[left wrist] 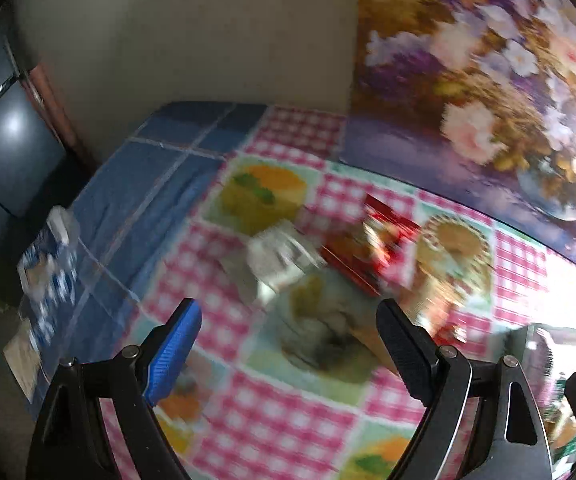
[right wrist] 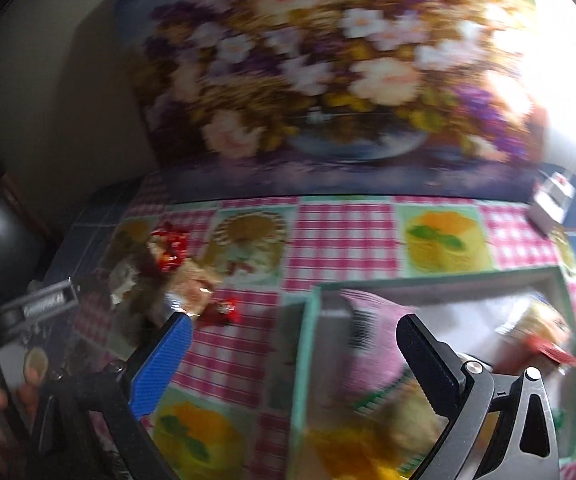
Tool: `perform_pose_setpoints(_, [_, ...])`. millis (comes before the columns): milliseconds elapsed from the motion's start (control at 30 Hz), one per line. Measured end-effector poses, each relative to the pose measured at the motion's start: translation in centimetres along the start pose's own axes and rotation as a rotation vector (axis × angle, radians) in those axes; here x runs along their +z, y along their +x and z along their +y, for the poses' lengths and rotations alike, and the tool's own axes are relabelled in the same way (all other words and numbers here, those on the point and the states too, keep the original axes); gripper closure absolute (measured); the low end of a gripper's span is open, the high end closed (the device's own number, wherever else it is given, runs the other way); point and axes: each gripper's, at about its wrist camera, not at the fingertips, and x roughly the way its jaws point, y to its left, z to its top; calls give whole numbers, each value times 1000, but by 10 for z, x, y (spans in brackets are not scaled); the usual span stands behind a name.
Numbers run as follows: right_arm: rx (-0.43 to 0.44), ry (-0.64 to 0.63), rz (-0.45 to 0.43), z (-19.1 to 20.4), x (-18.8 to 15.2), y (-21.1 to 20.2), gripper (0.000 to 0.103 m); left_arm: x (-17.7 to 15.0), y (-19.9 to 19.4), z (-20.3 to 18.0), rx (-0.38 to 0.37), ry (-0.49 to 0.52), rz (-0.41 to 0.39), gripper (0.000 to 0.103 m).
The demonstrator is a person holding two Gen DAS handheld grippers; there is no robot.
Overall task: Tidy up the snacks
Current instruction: 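Move both tools back from the tray toward the snack pile, then grasp the tan bread bag with the right tool while the left tool grasps the white sachet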
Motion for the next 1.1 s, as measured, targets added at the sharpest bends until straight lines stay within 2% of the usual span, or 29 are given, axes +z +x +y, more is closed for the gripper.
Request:
perform_pose_setpoints(233, [127, -31, 128, 45, 20, 48, 0, 26, 40, 26, -33, 138, 53, 14])
perform_pose_setpoints(367, [150, -33, 210, 64, 22, 76, 0, 27, 66, 26, -78, 200, 81, 14])
perform_pose_setpoints(533, [148, -29, 298, 82, 21, 105, 0, 30, 96, 20, -78, 258, 101, 14])
perform_pose_setpoints(733, [129, -58, 341, 103, 25, 132, 0, 32, 121, 17, -50, 318, 120, 13])
perform_pose_setpoints(900, [101, -75, 385, 115, 24, 150, 0, 34, 132, 15, -69, 313, 131, 14])
perform_pose_setpoints(967, [83, -78, 385, 116, 24, 154, 5, 32, 134, 15, -65, 316, 132, 14])
perform_pose_setpoints(1033, [65, -85, 386, 117, 23, 156, 20, 31, 134, 17, -78, 311, 125, 20])
perform_pose_setpoints(1067, [60, -86, 388, 117, 23, 156, 23, 30, 134, 17, -87, 306, 123, 28])
perform_pose_setpoints(1100, [62, -82, 388, 117, 22, 156, 28, 30, 132, 18, -97, 300, 122, 42])
